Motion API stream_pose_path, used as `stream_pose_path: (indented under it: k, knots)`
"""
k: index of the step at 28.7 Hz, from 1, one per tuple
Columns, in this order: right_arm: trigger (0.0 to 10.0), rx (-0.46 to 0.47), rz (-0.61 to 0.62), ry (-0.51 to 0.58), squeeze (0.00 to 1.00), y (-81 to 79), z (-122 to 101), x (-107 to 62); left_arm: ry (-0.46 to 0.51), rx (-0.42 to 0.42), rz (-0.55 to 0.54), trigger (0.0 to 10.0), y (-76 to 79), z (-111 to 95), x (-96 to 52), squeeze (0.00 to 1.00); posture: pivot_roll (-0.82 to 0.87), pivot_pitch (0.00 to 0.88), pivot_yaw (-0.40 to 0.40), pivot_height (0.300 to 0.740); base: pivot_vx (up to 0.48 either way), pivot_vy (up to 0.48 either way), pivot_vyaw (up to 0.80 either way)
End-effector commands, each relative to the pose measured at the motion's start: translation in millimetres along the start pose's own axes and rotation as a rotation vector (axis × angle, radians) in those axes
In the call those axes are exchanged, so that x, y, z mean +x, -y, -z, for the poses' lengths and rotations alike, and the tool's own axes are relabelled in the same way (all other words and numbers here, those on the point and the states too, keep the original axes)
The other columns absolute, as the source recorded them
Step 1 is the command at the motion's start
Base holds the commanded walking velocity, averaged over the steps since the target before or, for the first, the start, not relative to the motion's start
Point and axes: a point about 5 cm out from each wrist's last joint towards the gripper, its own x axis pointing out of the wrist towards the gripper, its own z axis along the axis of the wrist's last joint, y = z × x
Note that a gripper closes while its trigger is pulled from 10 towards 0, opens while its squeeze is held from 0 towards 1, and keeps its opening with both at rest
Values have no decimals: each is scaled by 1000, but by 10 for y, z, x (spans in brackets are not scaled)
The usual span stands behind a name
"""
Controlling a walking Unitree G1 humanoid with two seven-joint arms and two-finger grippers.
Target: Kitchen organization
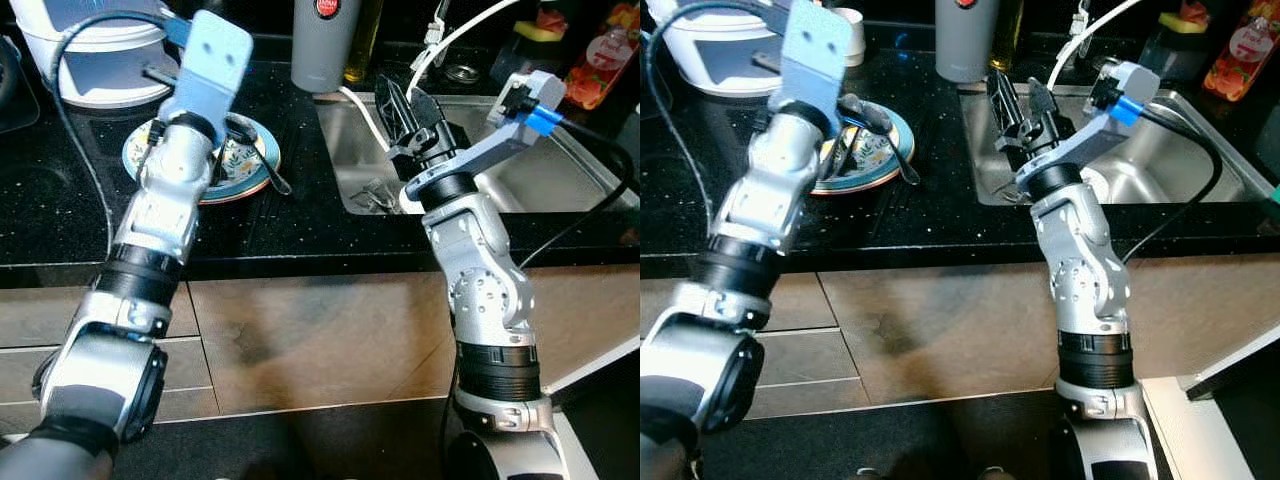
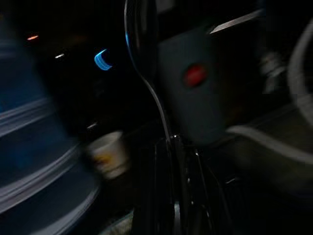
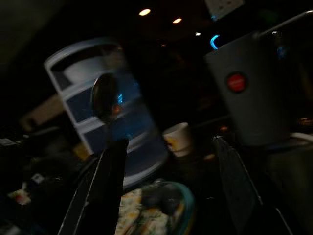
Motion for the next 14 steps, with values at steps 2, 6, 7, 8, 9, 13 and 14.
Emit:
stream_pose_path:
  k: [2,6,7,8,9,13,14]
  knots:
    - [10000,19,-21,31,0,-27,-105,-1,61,-58,138,10000,261,-151,-29,0,121,71,-102,740,0,0,0]
    - [10000,-29,14,35,0,14,-117,1,1,-16,171,10000,383,-45,17,0,121,71,-102,740,0,0,0]
    - [10000,-82,50,35,0,53,-124,10,-27,-33,204,10000,456,0,52,0,109,65,-87,740,0,0,0]
    - [10000,-192,104,18,0,119,-119,21,-73,-69,249,10000,552,51,107,0,95,67,-77,740,0,0,0]
    - [10000,-270,139,7,0,162,-117,27,-101,-98,281,10000,617,75,138,0,95,67,-77,740,0,0,0]
    - [10000,-487,259,-28,0,347,-142,-11,-195,-200,375,10000,829,125,243,0,81,76,-53,740,0,0,0]
    - [10000,-541,295,-23,0,405,-188,-40,-220,-208,396,10000,900,124,280,0,80,80,-46,740,0,0,0]
